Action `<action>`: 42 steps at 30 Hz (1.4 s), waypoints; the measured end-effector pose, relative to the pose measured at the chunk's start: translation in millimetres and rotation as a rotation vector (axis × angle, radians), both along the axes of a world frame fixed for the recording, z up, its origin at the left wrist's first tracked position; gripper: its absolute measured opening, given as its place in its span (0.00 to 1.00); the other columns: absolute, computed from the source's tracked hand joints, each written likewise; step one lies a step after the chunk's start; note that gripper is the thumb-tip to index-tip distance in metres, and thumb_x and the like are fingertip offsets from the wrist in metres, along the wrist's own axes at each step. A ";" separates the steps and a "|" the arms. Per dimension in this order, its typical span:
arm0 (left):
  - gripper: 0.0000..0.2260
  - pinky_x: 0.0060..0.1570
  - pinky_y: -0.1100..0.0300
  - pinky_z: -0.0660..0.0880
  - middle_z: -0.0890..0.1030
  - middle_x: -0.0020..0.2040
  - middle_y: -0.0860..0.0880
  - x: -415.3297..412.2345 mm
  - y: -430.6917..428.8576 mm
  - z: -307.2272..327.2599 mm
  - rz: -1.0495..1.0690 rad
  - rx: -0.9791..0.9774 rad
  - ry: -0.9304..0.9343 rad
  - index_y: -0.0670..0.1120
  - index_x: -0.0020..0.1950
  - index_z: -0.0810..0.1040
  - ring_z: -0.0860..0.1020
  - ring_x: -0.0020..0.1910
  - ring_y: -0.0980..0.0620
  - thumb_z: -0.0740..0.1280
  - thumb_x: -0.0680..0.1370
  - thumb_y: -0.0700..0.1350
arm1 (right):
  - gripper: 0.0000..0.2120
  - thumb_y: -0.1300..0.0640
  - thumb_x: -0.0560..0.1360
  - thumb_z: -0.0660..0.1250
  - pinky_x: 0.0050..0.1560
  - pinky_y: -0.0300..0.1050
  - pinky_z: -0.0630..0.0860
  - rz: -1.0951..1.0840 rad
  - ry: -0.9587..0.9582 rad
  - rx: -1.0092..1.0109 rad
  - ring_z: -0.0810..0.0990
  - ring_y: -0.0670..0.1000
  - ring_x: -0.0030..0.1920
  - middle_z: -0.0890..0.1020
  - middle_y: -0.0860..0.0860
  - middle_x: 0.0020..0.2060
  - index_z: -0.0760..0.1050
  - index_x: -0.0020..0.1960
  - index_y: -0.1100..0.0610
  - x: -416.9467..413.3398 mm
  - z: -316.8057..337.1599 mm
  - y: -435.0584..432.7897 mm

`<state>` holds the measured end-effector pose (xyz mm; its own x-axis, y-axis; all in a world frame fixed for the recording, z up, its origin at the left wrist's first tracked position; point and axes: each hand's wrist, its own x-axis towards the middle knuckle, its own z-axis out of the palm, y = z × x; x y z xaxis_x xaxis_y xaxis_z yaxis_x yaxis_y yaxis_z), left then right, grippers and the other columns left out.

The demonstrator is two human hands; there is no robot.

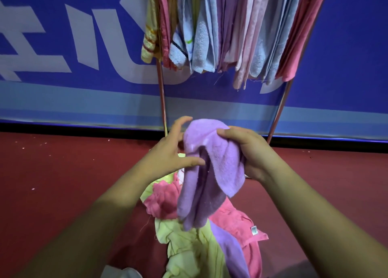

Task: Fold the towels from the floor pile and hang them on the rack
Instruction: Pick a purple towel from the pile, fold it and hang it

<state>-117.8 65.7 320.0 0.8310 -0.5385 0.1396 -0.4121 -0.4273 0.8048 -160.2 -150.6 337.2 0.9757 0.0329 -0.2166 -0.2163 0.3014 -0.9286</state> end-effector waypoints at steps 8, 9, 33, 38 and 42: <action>0.06 0.47 0.65 0.73 0.81 0.44 0.54 0.1 -13.4 7.4 0.070 -0.333 0.061 0.46 0.50 0.82 0.76 0.44 0.58 0.66 0.80 0.37 | 0.04 0.57 0.72 0.74 0.45 0.44 0.78 -0.095 -0.057 -0.372 0.82 0.51 0.42 0.85 0.52 0.40 0.81 0.44 0.57 7.0 -10.1 -6.9; 0.06 0.45 0.61 0.73 0.80 0.43 0.49 -0.7 -14.5 8.6 0.093 -0.340 0.074 0.43 0.50 0.82 0.75 0.43 0.55 0.65 0.81 0.41 | 0.08 0.55 0.69 0.76 0.47 0.44 0.78 -0.086 -0.114 -0.489 0.82 0.49 0.43 0.86 0.50 0.43 0.81 0.47 0.54 6.7 -11.2 -6.1; 0.12 0.35 0.63 0.65 0.73 0.30 0.53 28.9 27.7 -5.8 0.170 0.329 -0.073 0.48 0.36 0.75 0.69 0.31 0.58 0.68 0.80 0.45 | 0.08 0.61 0.79 0.65 0.46 0.36 0.74 -0.167 -0.350 -0.909 0.80 0.41 0.42 0.86 0.45 0.41 0.83 0.47 0.55 16.7 -7.2 -35.4; 0.08 0.43 0.67 0.71 0.79 0.46 0.50 17.6 19.4 6.1 0.100 -0.205 0.159 0.47 0.56 0.79 0.74 0.42 0.58 0.68 0.78 0.46 | 0.05 0.60 0.78 0.68 0.42 0.36 0.72 -0.218 -0.333 -0.928 0.78 0.39 0.37 0.83 0.44 0.36 0.82 0.46 0.54 16.1 -9.9 -36.8; 0.26 0.61 0.48 0.76 0.81 0.63 0.44 6.1 7.7 5.1 -0.091 -0.277 0.345 0.56 0.73 0.70 0.79 0.57 0.50 0.69 0.75 0.46 | 0.04 0.60 0.78 0.70 0.46 0.42 0.75 0.031 -0.313 -0.609 0.79 0.44 0.39 0.86 0.54 0.39 0.84 0.47 0.58 0.7 3.8 -13.1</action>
